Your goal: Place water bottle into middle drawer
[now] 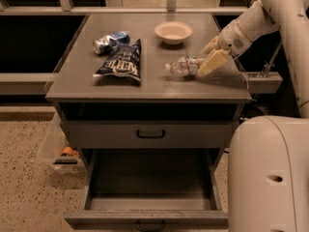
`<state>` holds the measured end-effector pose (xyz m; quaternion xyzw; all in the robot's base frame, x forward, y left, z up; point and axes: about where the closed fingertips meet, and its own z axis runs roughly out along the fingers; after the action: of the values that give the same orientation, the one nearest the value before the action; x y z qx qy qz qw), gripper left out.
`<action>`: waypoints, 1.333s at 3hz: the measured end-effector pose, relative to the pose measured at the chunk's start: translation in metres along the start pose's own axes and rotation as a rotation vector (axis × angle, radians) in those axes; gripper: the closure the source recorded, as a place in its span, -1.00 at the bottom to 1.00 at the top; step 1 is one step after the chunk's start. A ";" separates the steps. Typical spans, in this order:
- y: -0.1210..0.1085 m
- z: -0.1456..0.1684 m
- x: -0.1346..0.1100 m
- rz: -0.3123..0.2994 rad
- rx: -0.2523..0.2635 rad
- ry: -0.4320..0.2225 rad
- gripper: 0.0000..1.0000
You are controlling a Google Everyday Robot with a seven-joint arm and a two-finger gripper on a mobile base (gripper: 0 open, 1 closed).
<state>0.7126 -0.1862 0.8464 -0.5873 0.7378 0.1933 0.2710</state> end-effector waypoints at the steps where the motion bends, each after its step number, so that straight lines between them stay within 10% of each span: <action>1: 0.000 0.000 0.000 0.000 0.000 0.000 0.59; 2: 0.000 0.000 0.000 0.000 0.000 0.000 1.00; 4: 0.015 -0.047 0.009 0.081 0.056 -0.001 1.00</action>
Offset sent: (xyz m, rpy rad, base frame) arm 0.0000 0.0000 0.0000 0.0000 0.0000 0.0000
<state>0.6881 -0.2179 0.8769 -0.5490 0.7660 0.1835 0.2796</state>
